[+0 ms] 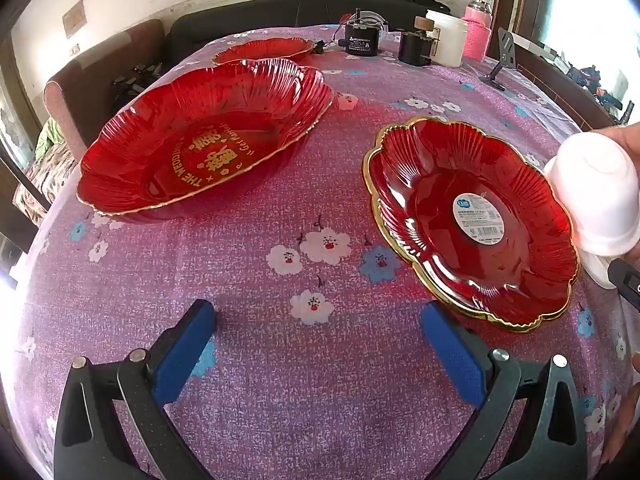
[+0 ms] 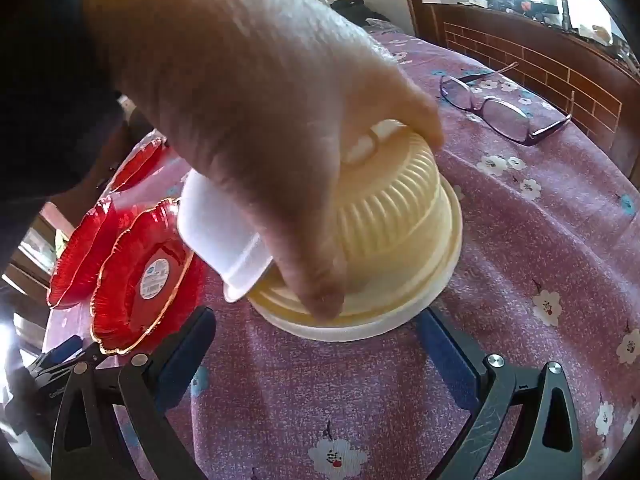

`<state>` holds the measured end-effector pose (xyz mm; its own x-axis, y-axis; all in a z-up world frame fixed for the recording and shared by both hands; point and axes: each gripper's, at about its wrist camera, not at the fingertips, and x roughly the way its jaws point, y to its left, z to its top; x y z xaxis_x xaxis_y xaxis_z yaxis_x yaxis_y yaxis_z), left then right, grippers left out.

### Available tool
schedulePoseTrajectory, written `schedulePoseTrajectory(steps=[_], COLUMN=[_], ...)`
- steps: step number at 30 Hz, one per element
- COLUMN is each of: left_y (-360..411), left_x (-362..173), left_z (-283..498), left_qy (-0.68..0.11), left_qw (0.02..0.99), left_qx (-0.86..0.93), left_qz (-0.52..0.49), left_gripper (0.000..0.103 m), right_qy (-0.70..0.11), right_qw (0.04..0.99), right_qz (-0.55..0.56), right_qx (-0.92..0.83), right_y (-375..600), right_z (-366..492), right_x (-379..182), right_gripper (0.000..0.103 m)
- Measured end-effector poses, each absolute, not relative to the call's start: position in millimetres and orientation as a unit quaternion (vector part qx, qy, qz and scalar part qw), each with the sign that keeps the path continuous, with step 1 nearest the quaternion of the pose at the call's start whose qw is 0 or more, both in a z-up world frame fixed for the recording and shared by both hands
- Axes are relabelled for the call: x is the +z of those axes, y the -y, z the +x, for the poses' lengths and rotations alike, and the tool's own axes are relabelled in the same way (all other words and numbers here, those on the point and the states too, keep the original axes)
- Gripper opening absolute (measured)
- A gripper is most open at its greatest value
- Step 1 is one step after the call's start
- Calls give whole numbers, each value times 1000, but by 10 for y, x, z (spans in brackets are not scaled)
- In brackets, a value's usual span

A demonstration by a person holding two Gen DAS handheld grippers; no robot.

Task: Organize plates and bowls

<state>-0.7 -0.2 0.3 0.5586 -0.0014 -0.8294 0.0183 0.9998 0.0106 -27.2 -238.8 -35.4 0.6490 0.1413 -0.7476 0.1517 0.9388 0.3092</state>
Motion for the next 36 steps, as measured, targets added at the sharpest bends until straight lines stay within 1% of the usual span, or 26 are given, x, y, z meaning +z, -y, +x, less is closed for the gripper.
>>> schedulePoseTrajectory(steps=[9, 26, 36], left_y=[2, 13, 1], left_x=[3, 3, 4], left_z=[-7, -22, -30], left_qy=[-470, -470, -470], left_qw=[883, 883, 883], left_qx=[-6, -6, -6], left_qz=[9, 9, 9], left_gripper=[103, 103, 103], right_qy=[-420, -404, -391], right_qw=[891, 900, 902], right_qz=[174, 166, 184], right_qx=[-15, -8, 12], right_y=[2309, 2466, 2547], right_z=[-223, -298, -351], right_x=[-359, -374, -376], right_gripper=[102, 102, 102])
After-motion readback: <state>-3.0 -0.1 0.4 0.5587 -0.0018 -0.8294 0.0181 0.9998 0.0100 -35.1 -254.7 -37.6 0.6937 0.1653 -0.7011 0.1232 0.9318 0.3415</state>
